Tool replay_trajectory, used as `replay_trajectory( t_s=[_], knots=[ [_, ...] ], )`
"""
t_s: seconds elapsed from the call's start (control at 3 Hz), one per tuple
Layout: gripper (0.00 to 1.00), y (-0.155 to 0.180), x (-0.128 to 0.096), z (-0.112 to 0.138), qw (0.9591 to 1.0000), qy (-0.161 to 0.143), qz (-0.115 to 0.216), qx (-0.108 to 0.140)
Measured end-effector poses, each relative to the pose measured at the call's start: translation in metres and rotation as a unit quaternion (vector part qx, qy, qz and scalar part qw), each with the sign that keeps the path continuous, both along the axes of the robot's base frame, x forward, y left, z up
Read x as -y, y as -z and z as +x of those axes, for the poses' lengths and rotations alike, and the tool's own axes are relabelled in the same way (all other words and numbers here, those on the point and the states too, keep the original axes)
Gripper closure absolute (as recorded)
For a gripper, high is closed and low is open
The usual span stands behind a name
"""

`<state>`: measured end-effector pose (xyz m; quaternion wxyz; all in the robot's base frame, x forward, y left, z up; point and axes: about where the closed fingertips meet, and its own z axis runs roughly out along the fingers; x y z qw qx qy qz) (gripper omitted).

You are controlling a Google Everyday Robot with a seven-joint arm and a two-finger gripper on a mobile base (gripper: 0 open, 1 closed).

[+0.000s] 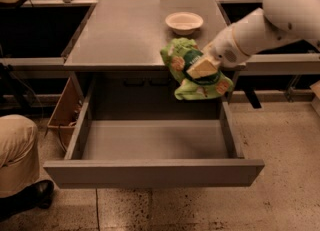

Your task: Pick green rice chip bag from top drawer and place on counter

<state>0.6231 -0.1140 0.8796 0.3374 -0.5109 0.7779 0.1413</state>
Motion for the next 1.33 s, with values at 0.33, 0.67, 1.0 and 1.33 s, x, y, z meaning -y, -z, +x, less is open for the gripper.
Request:
replay_trajectory(
  t_s=[0.33,0.67,1.0,1.33],
  knots=[
    [1.0,-0.042,-0.025,0.014,0.9992,-0.025,-0.005,0.031],
    [1.0,-0.07,-0.047,0.04,0.9974,-0.051,0.003,0.051],
    [1.0,-0.089,-0.07,0.076,0.9945,-0.075,0.016,0.072],
    [1.0,-0.107,-0.073,0.085,0.9929,-0.075,0.024,0.089]
  ],
)
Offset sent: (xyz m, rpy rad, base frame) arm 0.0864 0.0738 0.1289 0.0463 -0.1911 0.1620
